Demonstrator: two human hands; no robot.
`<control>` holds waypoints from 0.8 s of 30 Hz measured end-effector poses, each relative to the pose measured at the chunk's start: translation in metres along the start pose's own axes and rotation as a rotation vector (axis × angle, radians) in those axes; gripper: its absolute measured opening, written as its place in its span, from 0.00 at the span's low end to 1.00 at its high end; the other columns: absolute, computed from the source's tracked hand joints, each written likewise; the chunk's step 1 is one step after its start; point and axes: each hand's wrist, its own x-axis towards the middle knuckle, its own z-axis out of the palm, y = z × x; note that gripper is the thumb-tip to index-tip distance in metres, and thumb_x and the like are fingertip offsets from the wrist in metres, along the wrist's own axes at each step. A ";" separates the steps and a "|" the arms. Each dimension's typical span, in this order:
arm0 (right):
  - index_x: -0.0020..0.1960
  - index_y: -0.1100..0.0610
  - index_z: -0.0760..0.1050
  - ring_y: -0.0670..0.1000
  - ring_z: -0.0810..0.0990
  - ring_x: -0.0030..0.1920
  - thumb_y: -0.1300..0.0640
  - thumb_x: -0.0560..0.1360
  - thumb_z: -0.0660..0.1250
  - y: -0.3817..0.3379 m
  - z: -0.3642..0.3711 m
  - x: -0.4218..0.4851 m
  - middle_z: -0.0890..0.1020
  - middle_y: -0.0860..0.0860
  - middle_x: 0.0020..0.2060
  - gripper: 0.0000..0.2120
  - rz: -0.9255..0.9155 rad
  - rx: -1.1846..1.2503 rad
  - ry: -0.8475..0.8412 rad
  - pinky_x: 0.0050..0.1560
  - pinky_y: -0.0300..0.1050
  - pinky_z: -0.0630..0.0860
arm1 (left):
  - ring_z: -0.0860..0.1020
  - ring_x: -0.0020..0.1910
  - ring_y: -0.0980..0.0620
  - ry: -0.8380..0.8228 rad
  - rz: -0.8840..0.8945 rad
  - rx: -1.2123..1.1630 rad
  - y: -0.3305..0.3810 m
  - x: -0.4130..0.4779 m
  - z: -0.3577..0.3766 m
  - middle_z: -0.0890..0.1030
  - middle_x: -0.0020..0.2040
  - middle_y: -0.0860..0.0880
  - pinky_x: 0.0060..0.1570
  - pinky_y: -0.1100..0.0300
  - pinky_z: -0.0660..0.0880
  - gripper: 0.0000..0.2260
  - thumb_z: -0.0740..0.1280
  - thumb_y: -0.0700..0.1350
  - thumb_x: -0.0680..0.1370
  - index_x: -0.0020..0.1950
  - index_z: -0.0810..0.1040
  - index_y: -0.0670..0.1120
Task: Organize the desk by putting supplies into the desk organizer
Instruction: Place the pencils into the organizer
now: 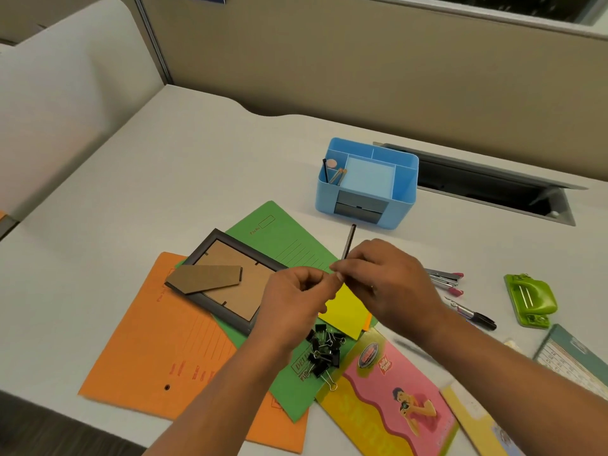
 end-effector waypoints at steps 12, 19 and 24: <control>0.48 0.54 0.83 0.40 0.79 0.36 0.57 0.73 0.72 0.045 -0.056 0.109 0.81 0.42 0.36 0.04 0.360 0.268 0.302 0.37 0.28 0.70 | 0.75 0.58 0.52 -0.100 0.193 1.179 -0.062 0.040 -0.008 0.77 0.60 0.53 0.57 0.55 0.72 0.17 0.65 0.46 0.76 0.65 0.74 0.52; 0.45 0.49 0.82 0.46 0.82 0.40 0.56 0.71 0.71 0.077 -0.027 0.151 0.82 0.44 0.37 0.04 0.465 0.109 0.067 0.48 0.45 0.80 | 0.73 0.57 0.51 -0.183 0.186 1.422 -0.074 0.042 -0.006 0.73 0.59 0.52 0.61 0.53 0.65 0.19 0.68 0.42 0.71 0.62 0.74 0.49; 0.41 0.48 0.80 0.50 0.81 0.43 0.55 0.70 0.71 0.090 0.001 0.161 0.83 0.46 0.39 0.03 0.550 0.023 -0.036 0.48 0.50 0.80 | 0.74 0.55 0.50 -0.228 0.172 1.476 -0.074 0.042 -0.004 0.72 0.60 0.50 0.63 0.51 0.66 0.21 0.70 0.43 0.70 0.63 0.73 0.48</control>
